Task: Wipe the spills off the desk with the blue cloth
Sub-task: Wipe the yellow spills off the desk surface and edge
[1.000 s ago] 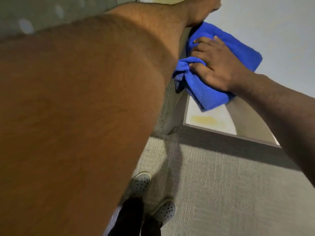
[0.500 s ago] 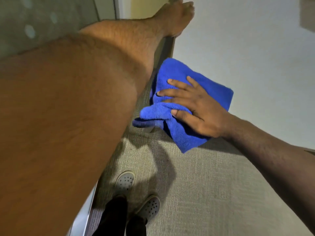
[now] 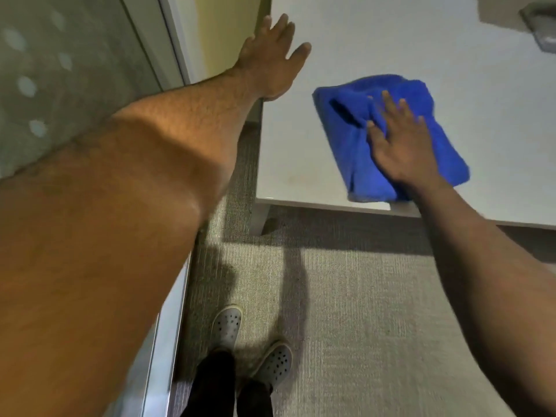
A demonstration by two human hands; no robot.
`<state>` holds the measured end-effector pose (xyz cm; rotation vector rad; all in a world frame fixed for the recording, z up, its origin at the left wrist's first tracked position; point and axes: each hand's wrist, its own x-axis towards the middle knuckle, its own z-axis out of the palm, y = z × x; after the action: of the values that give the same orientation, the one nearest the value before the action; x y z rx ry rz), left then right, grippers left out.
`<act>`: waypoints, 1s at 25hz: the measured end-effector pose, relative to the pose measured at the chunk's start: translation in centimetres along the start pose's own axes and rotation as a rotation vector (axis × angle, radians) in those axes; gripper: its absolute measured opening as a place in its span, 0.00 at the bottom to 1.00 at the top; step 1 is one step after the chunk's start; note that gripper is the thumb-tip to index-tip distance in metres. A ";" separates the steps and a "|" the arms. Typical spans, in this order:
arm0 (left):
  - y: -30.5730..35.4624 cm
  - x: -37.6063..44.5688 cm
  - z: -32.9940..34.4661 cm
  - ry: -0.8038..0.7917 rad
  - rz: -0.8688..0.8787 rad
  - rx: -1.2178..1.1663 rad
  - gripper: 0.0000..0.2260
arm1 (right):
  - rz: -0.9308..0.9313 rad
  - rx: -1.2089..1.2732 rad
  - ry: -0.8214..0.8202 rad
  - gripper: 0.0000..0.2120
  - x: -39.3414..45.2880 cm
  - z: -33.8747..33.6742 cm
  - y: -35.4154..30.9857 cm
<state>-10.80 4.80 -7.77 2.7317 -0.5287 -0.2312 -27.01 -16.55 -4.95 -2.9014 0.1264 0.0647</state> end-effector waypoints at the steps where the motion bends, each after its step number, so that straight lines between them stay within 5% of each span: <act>1: -0.1 -0.3 -0.1 0.015 0.004 0.013 0.32 | -0.072 -0.006 -0.020 0.27 -0.6 0.5 -1.6; 5: 0.5 -2.2 -0.4 -0.025 -0.048 -0.053 0.31 | -0.321 -0.008 -0.045 0.25 -6.7 1.2 -0.4; 9: 1.2 -4.5 0.0 -0.049 -0.059 -0.106 0.30 | 0.052 -0.020 0.012 0.25 -3.7 0.1 3.2; 13: 0.8 -3.9 0.1 -0.035 -0.025 -0.004 0.32 | -0.093 -0.073 -0.005 0.26 -2.8 1.8 -2.7; 19: -0.2 -2.9 0.5 0.030 0.008 -0.181 0.25 | -0.310 -0.142 0.005 0.26 -7.0 4.3 -10.6; 22: -0.8 -2.0 1.2 -0.025 0.083 0.013 0.19 | -0.426 -0.080 -0.057 0.24 -7.9 3.5 -7.5; 25: 0.2 -2.9 0.6 0.018 -0.007 -0.107 0.18 | -0.259 -0.008 -0.038 0.24 -7.3 1.4 -0.2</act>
<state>-13.63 5.50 -7.98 2.6298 -0.4872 -0.2295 -34.33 -15.44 -5.83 -2.8953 -0.2569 0.0748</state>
